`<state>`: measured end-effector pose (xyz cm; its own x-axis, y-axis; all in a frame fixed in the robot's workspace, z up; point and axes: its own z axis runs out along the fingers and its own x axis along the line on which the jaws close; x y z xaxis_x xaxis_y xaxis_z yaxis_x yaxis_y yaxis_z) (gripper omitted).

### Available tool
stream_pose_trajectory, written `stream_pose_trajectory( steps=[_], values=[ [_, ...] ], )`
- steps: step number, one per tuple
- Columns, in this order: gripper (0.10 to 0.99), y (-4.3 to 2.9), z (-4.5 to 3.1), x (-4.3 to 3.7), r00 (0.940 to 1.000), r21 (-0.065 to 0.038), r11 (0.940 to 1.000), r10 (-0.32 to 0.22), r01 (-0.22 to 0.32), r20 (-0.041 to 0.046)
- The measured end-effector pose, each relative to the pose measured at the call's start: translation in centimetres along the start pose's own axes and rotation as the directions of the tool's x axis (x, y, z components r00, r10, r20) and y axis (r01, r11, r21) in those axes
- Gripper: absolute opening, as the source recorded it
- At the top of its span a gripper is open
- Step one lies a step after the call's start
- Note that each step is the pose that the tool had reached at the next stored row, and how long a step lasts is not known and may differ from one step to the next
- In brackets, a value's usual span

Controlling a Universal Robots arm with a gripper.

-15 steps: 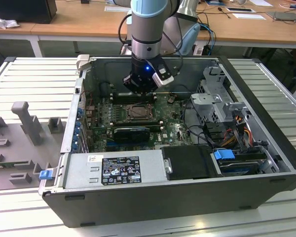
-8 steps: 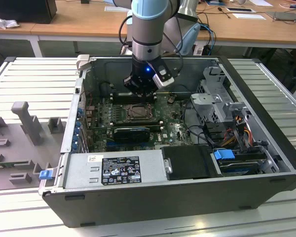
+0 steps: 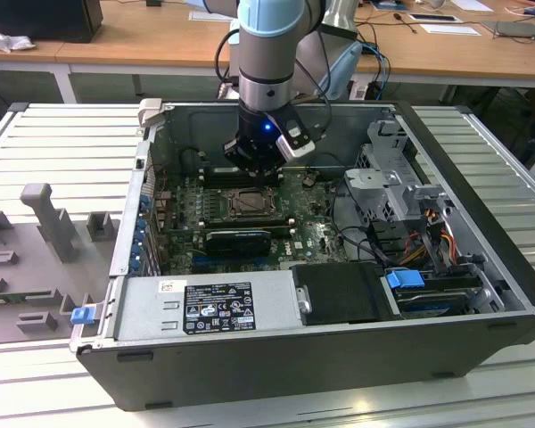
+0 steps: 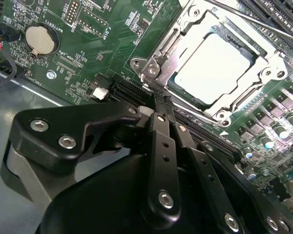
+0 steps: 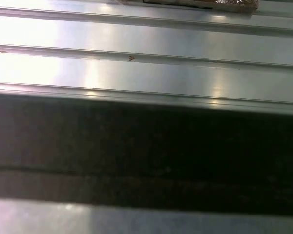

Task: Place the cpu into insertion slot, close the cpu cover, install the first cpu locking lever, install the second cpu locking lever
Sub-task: 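Install the first cpu locking lever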

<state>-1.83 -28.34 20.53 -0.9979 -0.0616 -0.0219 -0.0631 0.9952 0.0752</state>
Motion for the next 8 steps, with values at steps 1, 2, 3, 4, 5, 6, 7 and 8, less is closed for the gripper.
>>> stream_pose_trajectory(
  steps=[1,2,3,4,5,6,7,8],
  values=[
    [0.106,0.0,0.03,0.0,1.0,0.0,1.0,0.0,0.0,0.0],
    [0.106,-0.01,0.08,0.0,1.0,0.0,1.0,0.0,0.0,-0.0002],
    [0.106,-0.02,0.12,0.01,1.0,0.0,1.0,0.0,0.0,-0.0004],
    [0.106,-0.03,0.14,0.01,1.0,0.001,1.0,0.0,0.0,-0.0005],
    [0.106,-0.03,0.17,0.01,1.0,0.001,1.0,0.0,0.0,-0.0006],
    [0.106,-0.03,0.19,0.01,1.0,0.001,1.0,0.0,0.0,-0.0005],
    [0.106,-0.03,0.2,0.0,1.0,0.001,1.0,0.0,0.0,-0.0003],
    [0.106,-0.03,0.21,0.01,1.0,0.001,1.0,0.0,0.0,-0.0002]
  ],
)
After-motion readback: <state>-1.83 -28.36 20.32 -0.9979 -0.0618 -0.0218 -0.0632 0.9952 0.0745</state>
